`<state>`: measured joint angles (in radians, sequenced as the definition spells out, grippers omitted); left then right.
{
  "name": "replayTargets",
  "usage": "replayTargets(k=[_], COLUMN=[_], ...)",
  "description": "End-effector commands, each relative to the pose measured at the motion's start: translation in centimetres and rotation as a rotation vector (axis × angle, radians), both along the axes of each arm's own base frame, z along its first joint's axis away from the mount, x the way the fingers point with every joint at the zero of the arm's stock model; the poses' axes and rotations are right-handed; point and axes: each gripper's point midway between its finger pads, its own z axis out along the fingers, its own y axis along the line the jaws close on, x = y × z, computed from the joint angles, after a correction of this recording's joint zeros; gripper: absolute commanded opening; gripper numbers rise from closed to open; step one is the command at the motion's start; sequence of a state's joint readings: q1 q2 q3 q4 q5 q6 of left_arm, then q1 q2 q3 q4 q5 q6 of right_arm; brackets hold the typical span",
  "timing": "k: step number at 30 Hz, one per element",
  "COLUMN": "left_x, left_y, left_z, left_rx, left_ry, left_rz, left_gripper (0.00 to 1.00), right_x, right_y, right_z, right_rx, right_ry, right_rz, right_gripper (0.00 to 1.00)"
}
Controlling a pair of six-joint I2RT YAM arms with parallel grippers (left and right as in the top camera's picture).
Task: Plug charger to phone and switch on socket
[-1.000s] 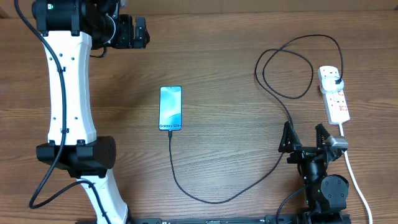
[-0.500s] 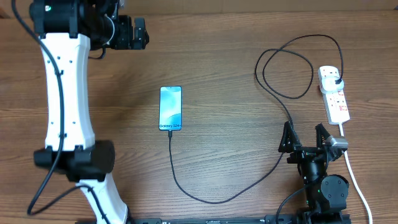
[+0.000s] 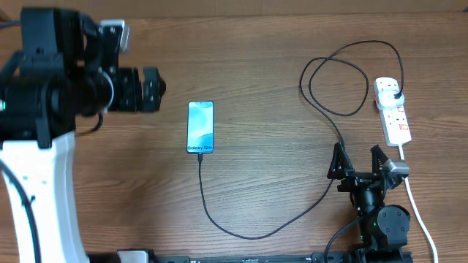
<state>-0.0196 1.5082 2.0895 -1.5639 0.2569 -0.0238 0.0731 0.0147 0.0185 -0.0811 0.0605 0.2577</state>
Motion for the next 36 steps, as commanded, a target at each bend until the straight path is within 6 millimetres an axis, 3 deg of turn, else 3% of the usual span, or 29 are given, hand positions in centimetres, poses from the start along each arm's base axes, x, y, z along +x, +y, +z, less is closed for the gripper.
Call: replayTargets(k=[1, 7, 11, 28, 36], left_x=[-1.9, -5.6, -6.5, -4.4, -5.0], left_y=[-0.1, 0.0, 0.9, 1.1, 1.3], left_z=[-1.0, -2.8, -3.6, -5.2, -8.1], left_rx=[0.004, 0.005, 0.051, 0.112, 0.224], left_ry=[0.028, 0.061, 0.016, -0.675, -0.939], left_rz=[-0.007, -0.008, 0.023, -0.011, -0.057], left_gripper=[1.00, 1.00, 1.00, 1.00, 1.00], right_x=[0.0, 0.0, 0.0, 0.0, 0.0], right_y=[-0.2, -0.2, -0.2, -0.2, -0.2], right_z=[-0.1, -0.1, -0.1, -0.1, -0.1], right_rx=[-0.004, -0.004, -0.004, -0.004, -0.004], right_ry=[-0.007, -0.007, -0.007, -0.007, -0.007], right_rz=[-0.013, -0.013, -0.013, -0.013, -0.013], right_gripper=[1.00, 1.00, 1.00, 1.00, 1.00])
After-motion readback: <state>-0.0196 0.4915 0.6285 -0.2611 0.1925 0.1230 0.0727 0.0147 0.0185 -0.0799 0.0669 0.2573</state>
